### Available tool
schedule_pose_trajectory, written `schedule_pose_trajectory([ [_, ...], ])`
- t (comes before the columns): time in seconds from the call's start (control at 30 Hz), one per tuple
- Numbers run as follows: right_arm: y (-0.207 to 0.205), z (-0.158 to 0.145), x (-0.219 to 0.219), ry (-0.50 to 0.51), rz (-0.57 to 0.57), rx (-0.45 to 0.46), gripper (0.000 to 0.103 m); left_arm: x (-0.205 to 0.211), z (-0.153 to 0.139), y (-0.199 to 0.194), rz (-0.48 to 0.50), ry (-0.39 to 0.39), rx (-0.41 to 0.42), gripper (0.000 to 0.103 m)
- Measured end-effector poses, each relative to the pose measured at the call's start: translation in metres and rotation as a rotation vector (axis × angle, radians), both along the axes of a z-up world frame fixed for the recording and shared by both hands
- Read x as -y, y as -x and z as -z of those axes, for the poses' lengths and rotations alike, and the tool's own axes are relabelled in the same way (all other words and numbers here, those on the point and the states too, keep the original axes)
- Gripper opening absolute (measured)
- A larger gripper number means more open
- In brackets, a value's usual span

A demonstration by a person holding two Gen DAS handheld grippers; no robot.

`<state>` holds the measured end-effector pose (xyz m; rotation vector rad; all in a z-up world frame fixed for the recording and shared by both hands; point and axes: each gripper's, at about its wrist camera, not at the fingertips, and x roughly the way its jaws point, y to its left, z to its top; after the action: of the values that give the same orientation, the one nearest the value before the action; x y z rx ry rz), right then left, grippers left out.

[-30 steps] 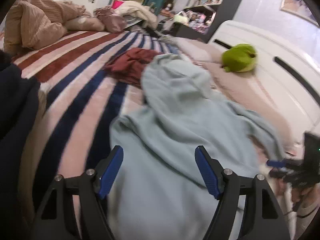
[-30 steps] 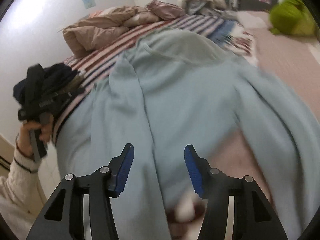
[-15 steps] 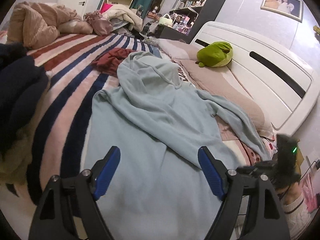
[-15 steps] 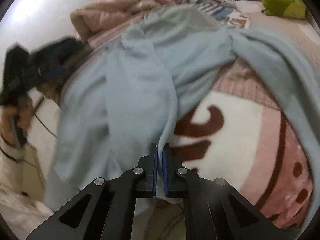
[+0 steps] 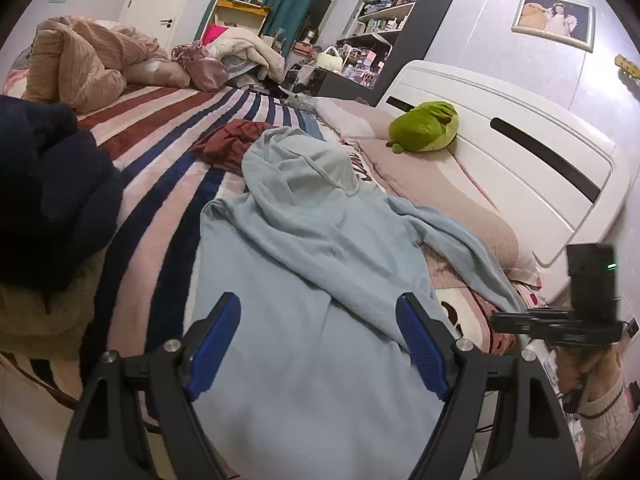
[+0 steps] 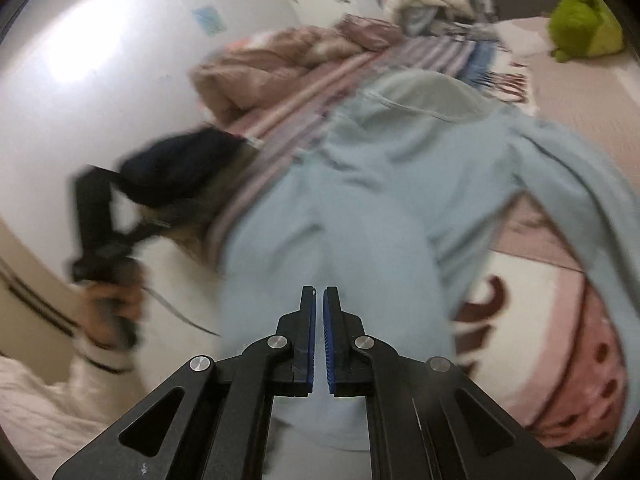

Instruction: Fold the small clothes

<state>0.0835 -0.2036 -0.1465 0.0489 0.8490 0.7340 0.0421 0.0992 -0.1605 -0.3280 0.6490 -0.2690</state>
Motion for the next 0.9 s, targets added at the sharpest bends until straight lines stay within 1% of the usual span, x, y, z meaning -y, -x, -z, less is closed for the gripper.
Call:
schedule_pose_trajectory([
  [0.03,-0.004,0.009,0.004,0.042,0.032,0.005,0.022,-0.001,0.001,0.001,0.001,-0.002,0.0,0.078],
  [0.07,-0.004,0.016,0.006,0.073,0.048,0.012,0.046,-0.001,0.001,0.001,0.001,-0.005,-0.001,0.079],
  [0.1,-0.004,0.024,0.007,0.111,0.06,0.024,0.05,-0.001,0.001,0.001,0.003,-0.008,-0.001,0.08],
  [0.17,0.0,0.037,0.004,0.142,0.021,0.027,0.05,0.0,0.001,0.002,0.01,-0.014,-0.001,0.08],
  [0.23,0.007,0.044,-0.002,0.144,-0.024,0.046,0.05,0.0,0.001,0.002,0.013,-0.02,-0.002,0.08],
  [0.33,0.02,0.045,-0.018,0.138,-0.072,0.112,0.045,0.004,0.001,0.002,0.021,-0.021,-0.002,0.08],
  [0.37,0.023,0.045,-0.023,0.135,-0.088,0.122,0.043,0.005,0.001,0.002,0.025,-0.021,-0.003,0.08],
  [0.4,0.025,0.045,-0.029,0.152,-0.096,0.131,0.043,0.007,0.001,0.001,0.03,-0.022,-0.004,0.081],
  [0.5,0.024,0.058,-0.047,0.295,-0.098,0.172,0.043,0.014,0.003,0.001,0.04,-0.038,-0.011,0.082],
  [0.6,0.024,0.07,-0.06,0.425,-0.078,0.225,0.042,0.018,0.006,0.001,0.053,-0.032,-0.018,0.082],
  [0.63,0.024,0.073,-0.061,0.456,-0.069,0.242,0.04,0.019,0.006,0.001,0.054,-0.031,-0.02,0.082],
  [0.67,0.024,0.075,-0.062,0.481,-0.058,0.256,0.029,0.019,0.007,0.002,0.053,-0.034,-0.021,0.082],
  [0.7,0.023,0.074,-0.061,0.5,-0.037,0.267,0.021,0.019,0.007,0.002,0.052,-0.038,-0.021,0.082],
  [0.73,0.021,0.073,-0.059,0.503,-0.019,0.271,0.011,0.019,0.007,0.003,0.051,-0.04,-0.021,0.082],
  [0.77,0.02,0.069,-0.055,0.474,-0.007,0.263,0.006,0.018,0.007,0.004,0.051,-0.039,-0.02,0.082],
  [0.83,0.018,0.059,-0.048,0.425,0.014,0.246,0.004,0.016,0.007,0.005,0.047,-0.033,-0.019,0.082],
  [0.9,0.02,0.048,-0.043,0.376,0.006,0.226,0.003,0.014,0.007,0.005,0.04,-0.028,-0.016,0.082],
])
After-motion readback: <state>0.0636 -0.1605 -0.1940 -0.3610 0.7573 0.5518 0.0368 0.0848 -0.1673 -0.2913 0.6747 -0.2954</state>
